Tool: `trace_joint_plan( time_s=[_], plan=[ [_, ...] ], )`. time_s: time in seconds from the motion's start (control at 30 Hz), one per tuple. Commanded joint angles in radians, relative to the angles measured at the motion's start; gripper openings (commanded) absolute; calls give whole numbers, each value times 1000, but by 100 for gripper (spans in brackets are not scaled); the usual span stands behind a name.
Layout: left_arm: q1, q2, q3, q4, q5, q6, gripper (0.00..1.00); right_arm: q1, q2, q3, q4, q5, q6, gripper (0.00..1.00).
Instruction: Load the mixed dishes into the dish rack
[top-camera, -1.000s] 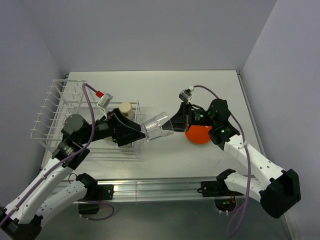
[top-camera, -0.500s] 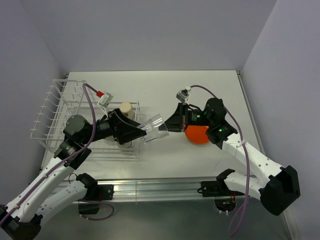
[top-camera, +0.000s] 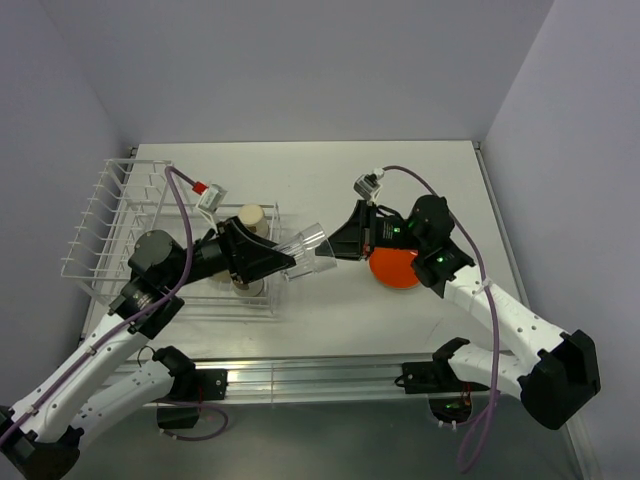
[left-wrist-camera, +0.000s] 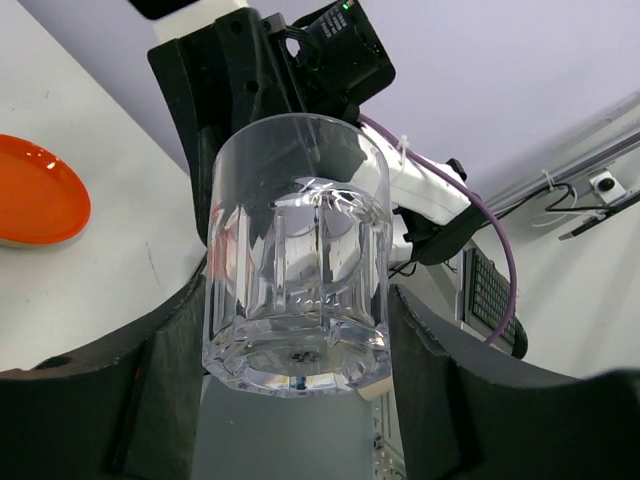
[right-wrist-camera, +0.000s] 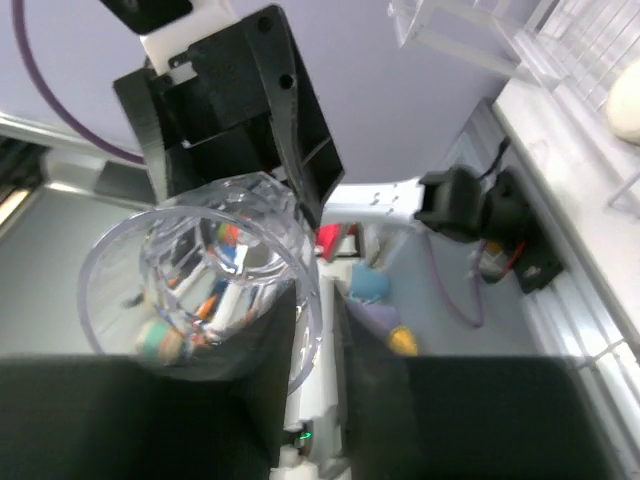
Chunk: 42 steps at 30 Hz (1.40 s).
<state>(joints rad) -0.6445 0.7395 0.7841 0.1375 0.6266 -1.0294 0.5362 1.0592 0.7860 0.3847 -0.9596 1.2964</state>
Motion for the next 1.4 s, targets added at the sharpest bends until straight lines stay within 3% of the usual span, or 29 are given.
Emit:
trace_joint_plan(
  time_s=[0.0,0.03,0.07,0.13,0.23,0.3,0.4,0.53,0.63,0.77,1.07,1.37],
  plan=[
    [-12,-15,58,16,-33,14,7,5,-7,51,50,50,-22,34],
    [-11,-15,81,-11,-48,25,0,5,-17,62,-1,89,-58,49],
    [-9,-14,96,-89,-91,58,0,5,-39,80,-158,123,-163,80],
    [-6,-15,145,-183,-145,92,0,4,-57,139,-306,230,-256,99],
    [5,-22,248,-411,-296,175,0,-15,-106,197,-589,396,-408,100],
    [15,-3,317,-604,-426,239,0,-24,-136,217,-677,499,-446,100],
    [23,24,417,-735,-536,294,0,-30,-188,220,-788,674,-503,100],
    [28,122,621,-1046,-856,359,0,-31,-199,245,-939,809,-586,100],
    [42,233,719,-1127,-958,423,0,-31,-192,249,-1018,887,-626,100],
    [103,423,829,-1234,-998,521,0,-31,-199,233,-1098,958,-669,100],
    [310,740,961,-1228,-930,715,0,-35,-203,248,-1164,995,-695,100],
    [411,926,972,-1205,-874,810,0,-35,-153,283,-1167,1021,-692,100]
  ],
)
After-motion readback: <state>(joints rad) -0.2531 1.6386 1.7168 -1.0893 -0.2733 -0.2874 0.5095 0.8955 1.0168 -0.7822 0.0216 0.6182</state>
